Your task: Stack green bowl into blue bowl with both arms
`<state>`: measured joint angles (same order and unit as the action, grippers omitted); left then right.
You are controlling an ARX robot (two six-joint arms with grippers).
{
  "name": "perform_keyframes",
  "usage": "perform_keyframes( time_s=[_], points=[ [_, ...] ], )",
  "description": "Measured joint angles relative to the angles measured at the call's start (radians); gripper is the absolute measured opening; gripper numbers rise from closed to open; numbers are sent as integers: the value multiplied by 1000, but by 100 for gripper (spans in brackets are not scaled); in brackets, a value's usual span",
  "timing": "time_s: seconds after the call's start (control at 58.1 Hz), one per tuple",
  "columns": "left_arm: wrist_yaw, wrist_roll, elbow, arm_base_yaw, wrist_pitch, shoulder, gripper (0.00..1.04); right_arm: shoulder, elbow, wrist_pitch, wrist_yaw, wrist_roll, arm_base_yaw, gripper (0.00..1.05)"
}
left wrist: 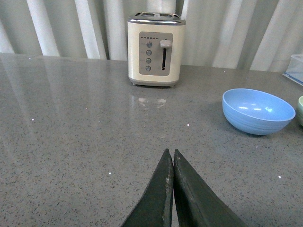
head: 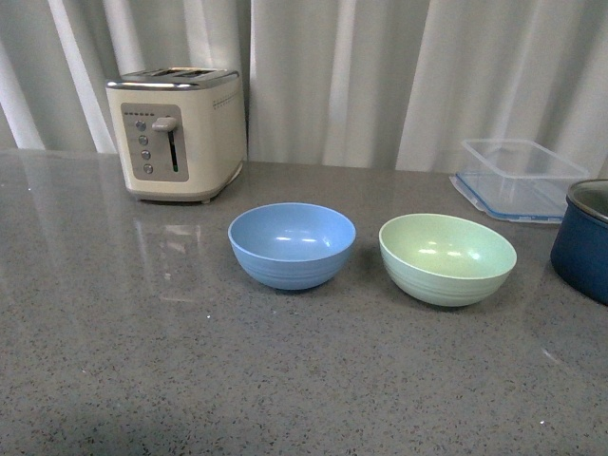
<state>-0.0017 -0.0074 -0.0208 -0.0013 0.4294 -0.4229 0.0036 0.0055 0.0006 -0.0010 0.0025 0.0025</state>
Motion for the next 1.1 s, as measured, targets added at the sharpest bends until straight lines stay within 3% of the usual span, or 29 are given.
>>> perform_keyframes(
  time_s=[0.706, 0.827, 0.999, 1.102],
  points=[
    [0, 0, 0, 0, -251, 248, 4, 0, 0, 0, 0, 0, 0, 95],
    [0, 0, 0, 0, -418, 381, 4, 0, 0, 0, 0, 0, 0, 95],
    [-1, -1, 0, 0, -429, 419, 4, 0, 0, 0, 0, 0, 0, 95],
    [0, 0, 0, 0, -429, 419, 20, 0, 0, 0, 0, 0, 0, 95]
  ],
)
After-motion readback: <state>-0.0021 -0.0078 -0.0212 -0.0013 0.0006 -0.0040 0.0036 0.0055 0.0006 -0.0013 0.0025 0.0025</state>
